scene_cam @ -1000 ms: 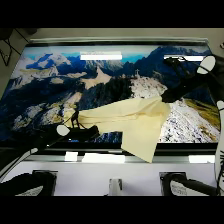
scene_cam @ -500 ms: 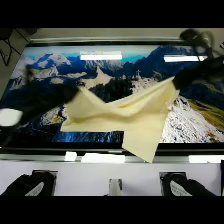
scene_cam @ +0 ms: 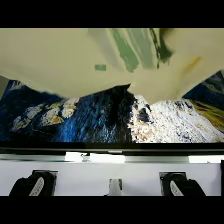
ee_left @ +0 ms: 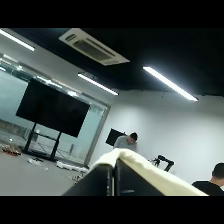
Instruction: Fold the shirts.
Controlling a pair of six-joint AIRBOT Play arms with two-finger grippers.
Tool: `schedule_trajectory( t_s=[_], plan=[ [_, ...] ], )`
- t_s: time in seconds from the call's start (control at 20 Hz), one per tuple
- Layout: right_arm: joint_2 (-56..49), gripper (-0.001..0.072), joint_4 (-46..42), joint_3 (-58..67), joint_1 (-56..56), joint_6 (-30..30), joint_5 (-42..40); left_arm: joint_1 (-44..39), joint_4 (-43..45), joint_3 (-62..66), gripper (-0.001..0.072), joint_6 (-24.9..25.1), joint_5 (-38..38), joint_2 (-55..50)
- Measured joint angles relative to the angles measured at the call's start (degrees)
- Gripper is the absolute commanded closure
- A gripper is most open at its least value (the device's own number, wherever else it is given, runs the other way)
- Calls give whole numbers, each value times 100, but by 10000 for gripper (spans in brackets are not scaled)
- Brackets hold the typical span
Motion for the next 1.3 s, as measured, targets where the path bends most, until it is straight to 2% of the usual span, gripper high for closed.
schedule_trajectory(
  t_s=[0.2,0.45,0.7,0.85,1.0,1.3],
  plan=[
    [278,682,-116,81,0,22,146,120,55,212,673,149,-114,61],
    [74,682,-586,105,2,129,555,157,599,260,673,184,-634,-138],
    [-1119,682,-844,44,4,284,1613,162,1386,-59,673,-214,-1753,-892],
    [-2249,681,-846,-13,4,424,1834,162,1604,-774,672,-382,-1958,-1469],
    [-3471,682,-413,-39,4,925,1670,162,1733,-1456,672,-457,-1836,-2192],
    [-5259,682,1294,-42,0,1644,1235,166,1515,-1888,671,-505,-1556,-3821]
  ],
)
